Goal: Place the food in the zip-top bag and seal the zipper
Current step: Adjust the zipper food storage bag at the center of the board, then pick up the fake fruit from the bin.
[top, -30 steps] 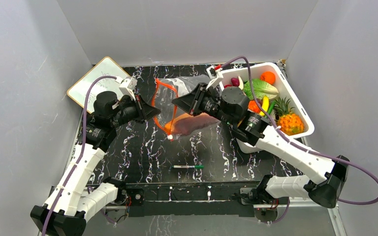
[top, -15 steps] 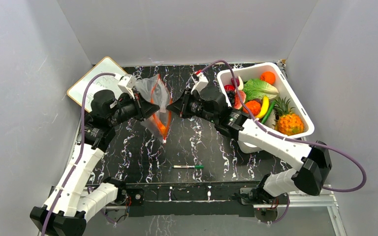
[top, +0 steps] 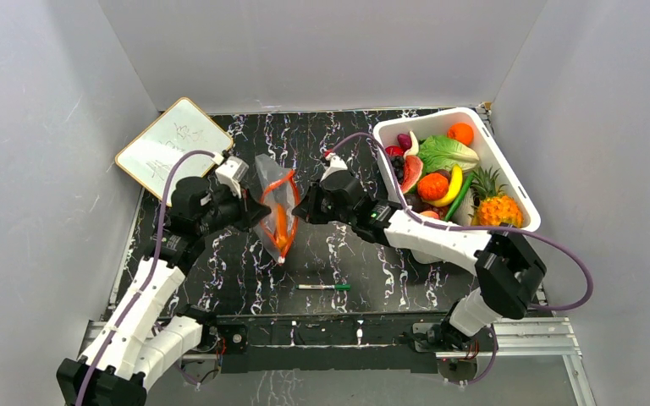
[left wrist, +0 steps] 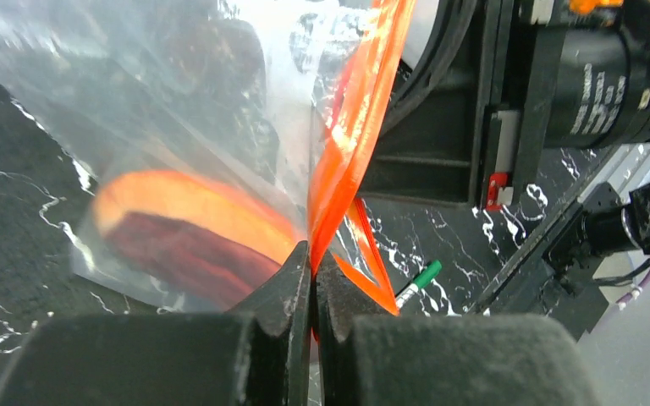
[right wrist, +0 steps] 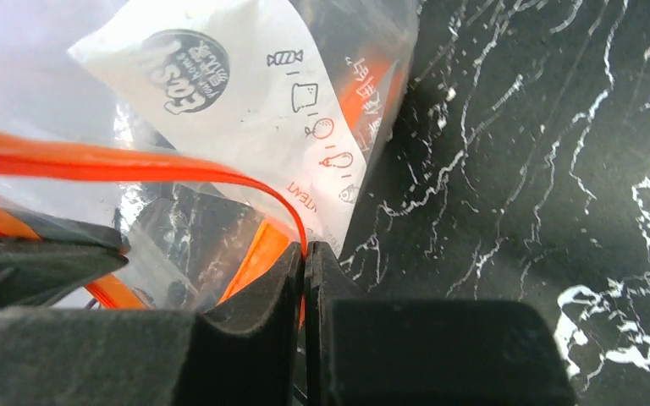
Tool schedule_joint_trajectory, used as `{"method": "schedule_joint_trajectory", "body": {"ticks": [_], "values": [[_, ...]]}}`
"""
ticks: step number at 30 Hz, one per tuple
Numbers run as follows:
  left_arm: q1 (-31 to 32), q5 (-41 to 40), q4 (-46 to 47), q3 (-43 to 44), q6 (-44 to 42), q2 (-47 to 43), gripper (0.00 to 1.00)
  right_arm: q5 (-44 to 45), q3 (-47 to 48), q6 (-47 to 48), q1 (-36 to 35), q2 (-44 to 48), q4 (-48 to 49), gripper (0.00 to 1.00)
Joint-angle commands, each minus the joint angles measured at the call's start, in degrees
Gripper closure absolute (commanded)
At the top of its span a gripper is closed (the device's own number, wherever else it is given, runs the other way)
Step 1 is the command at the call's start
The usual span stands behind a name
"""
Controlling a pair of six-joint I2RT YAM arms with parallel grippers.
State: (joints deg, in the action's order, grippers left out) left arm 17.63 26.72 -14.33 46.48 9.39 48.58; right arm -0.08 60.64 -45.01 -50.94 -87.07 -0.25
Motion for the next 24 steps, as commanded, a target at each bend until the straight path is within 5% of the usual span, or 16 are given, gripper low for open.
{"method": "schedule_joint_trajectory", "body": {"ticks": [1,10,24], "values": [[-0.07,4.34,6.41,-4.36,-0.55,-3.49,1.0,2.35,1.69,1.45,-0.05,1.41,-0.66,0.94],[-0.03,8.31,14.2,-9.85,0.68,-4.07,1.0,5.29,6.15,6.18,-0.04,6.26,-14.41,0.58],[-0.01,5.77,14.33,-12.32,-1.51,-4.81,1.0,21.31,10.31,11.75,1.84,14.99,-34.06,0.3]]}}
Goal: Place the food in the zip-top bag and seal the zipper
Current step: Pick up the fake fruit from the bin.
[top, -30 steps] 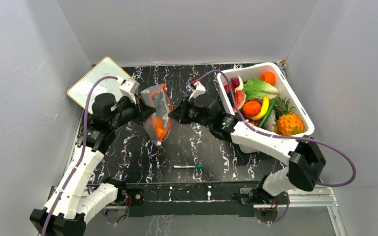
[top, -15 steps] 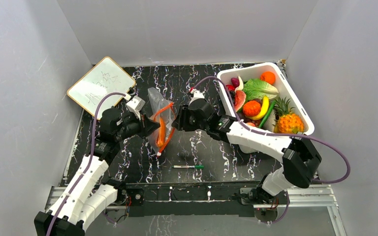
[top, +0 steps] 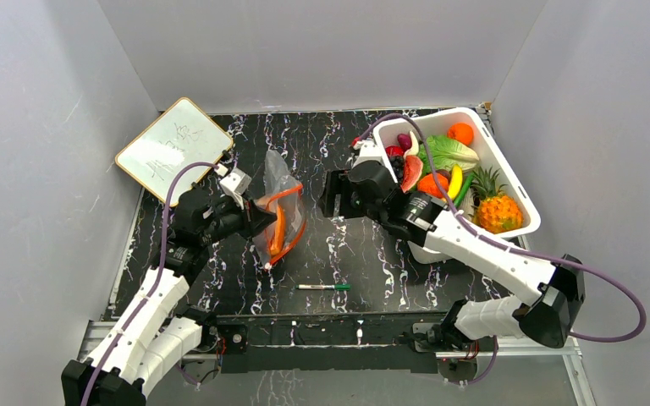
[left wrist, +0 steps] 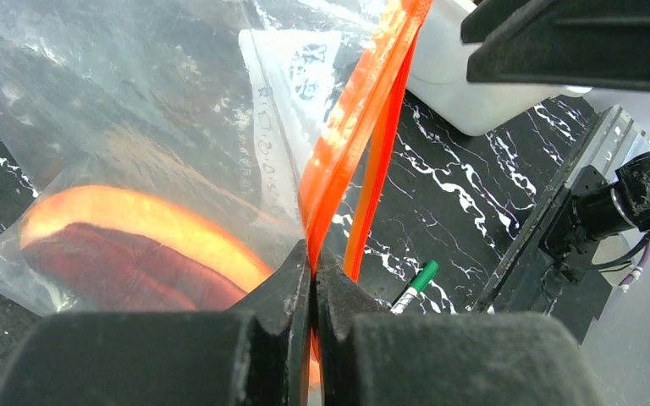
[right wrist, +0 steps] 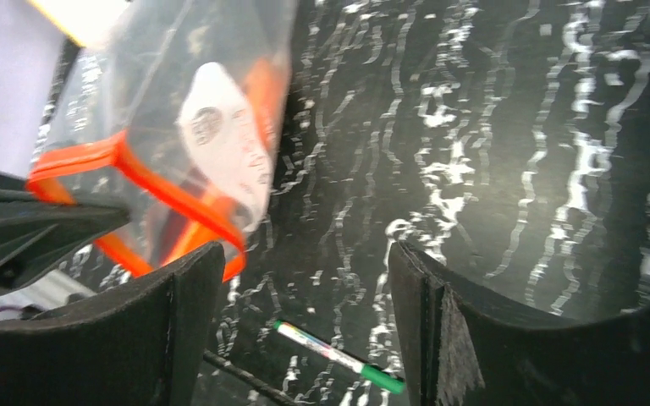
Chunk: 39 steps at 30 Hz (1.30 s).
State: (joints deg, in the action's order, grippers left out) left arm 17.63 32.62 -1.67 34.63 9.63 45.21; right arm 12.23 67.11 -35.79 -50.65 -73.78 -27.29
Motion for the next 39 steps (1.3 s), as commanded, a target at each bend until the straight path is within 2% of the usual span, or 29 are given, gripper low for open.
{"method": "schedule_joint_trajectory", "body": {"ticks": [1,10,14,17,24,28,32,39], "values": [[-0.11,-0.41,1.72,-0.75,-1.87,-1.72,1.0,10.35,4.23,2.64,1.99,1.87,-8.4,0.29],[-0.06,-1.99,-0.34,-0.4,-3.2,-1.93,1.0,22.23,5.22,0.99,10.02,3.54,-17.51,0.26],[-0.07,-1.39,0.27,-0.65,-2.78,-2.39,1.0,27.21,3.02,3.54,15.78,4.22,-14.36,0.25],[-0.05,-0.69,0.81,-0.79,-2.35,-2.26,1.0,27.69,2.66,4.34,21.7,2.63,-11.01,0.23],[-0.05,-0.78,0.42,-0.63,-2.1,-2.25,1.0,23.15,0.06,4.81,30.79,0.16,-8.54,0.19],[0.0,-0.89,0.54,-0.78,-2.25,-3.11,1.0,18.18,-3.61,3.91,35.12,0.94,-4.46,0.1],[-0.05,-0.81,0.8,-0.88,-2.2,-3.46,1.0,17.88,-6.38,2.78,37.06,0.97,-1.86,0.09],[-0.02,-0.73,0.62,-0.83,-2.16,-3.5,1.0,11.07,-11.85,1.45,40.39,1.2,5.28,0.13]]}}
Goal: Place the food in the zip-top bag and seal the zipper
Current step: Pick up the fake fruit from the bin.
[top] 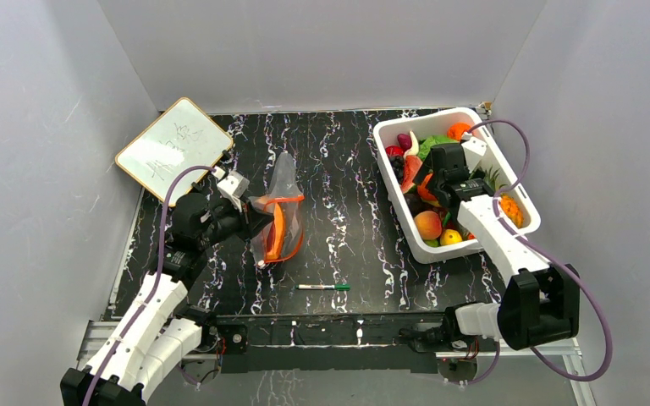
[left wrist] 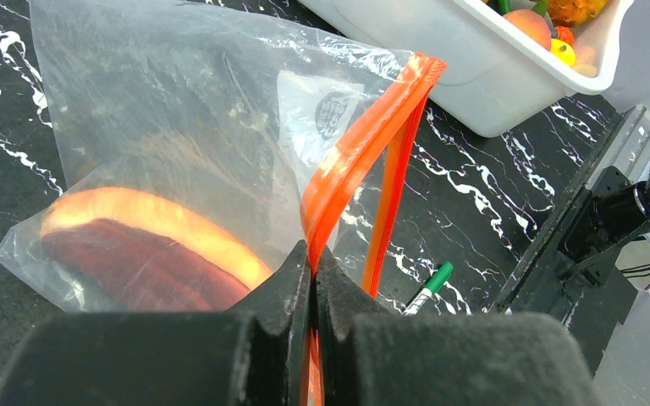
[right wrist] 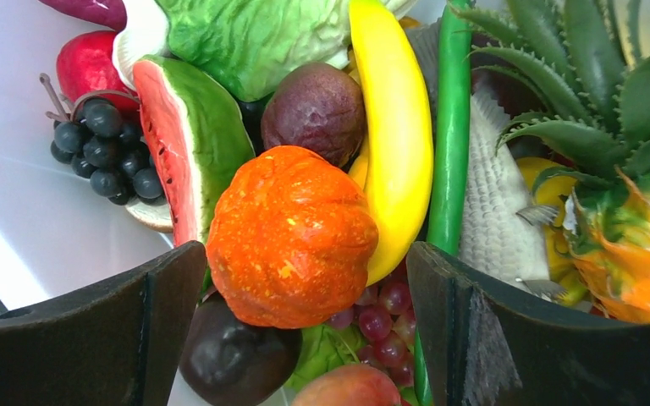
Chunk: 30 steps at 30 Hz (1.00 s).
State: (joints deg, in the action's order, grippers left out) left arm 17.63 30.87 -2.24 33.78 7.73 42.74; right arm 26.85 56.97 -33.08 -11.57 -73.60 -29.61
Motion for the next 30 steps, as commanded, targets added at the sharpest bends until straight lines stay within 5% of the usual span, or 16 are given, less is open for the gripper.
{"method": "schedule_joint_trajectory", "body": {"ticks": [1,7,12,30], "values": [[-0.05,0.92,1.12,0.05,-0.32,-1.15,1.0,-3.93,-1.98,-1.47,1.57,0.63,7.79,0.13],[0.02,0.5,0.97,-0.07,-0.52,-1.7,1.0,-5.63,-3.83,-1.99,3.3,-0.7,10.26,0.18],[-0.02,0.34,0.63,0.06,-0.68,-1.6,1.0,-7.81,-5.62,-0.29,3.58,0.62,13.7,0.41],[0.02,-1.07,0.22,0.01,-0.91,-1.44,1.0,-10.57,-2.9,2.98,3.61,5.7,9.22,0.65]]}}
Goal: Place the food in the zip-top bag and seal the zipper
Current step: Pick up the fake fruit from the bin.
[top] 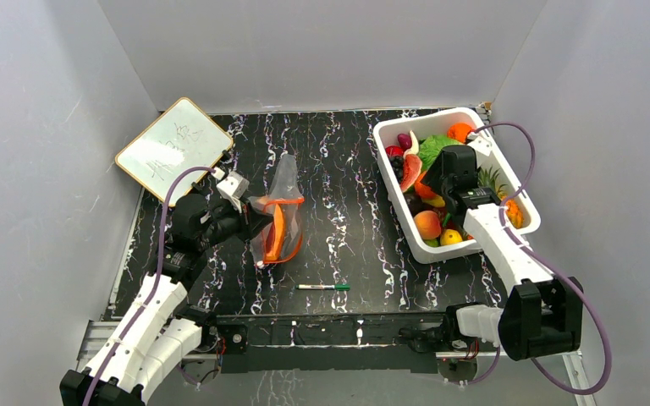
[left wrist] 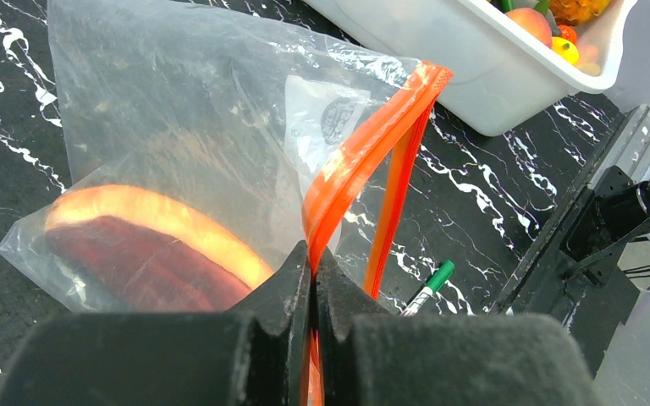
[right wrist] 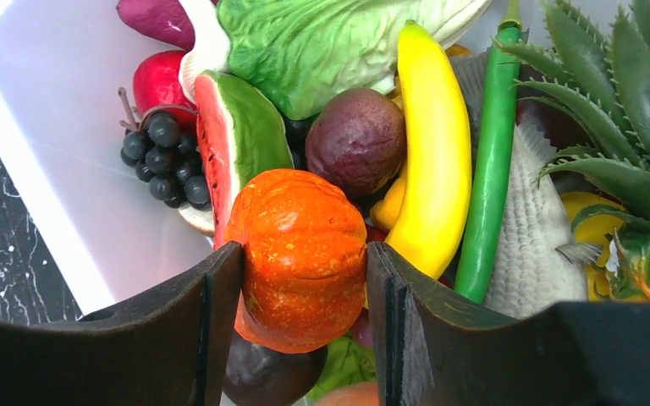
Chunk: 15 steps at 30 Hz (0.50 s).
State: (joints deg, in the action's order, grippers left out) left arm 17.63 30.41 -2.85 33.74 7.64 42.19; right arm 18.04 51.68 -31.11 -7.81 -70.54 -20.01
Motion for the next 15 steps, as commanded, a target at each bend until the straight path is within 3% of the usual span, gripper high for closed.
{"method": "schedule_joint_trajectory", "body": {"ticks": [1,15], "values": [[-0.01,-0.7,0.83,0.09,-0.85,-0.82,1.0,-1.78,2.64,1.05,-0.15,2.92,-0.67,0.66],[-0.05,-2.54,4.32,-0.73,4.35,0.73,1.0,-5.48,8.75,0.97,-2.66,7.61,-7.84,0.76]]}}
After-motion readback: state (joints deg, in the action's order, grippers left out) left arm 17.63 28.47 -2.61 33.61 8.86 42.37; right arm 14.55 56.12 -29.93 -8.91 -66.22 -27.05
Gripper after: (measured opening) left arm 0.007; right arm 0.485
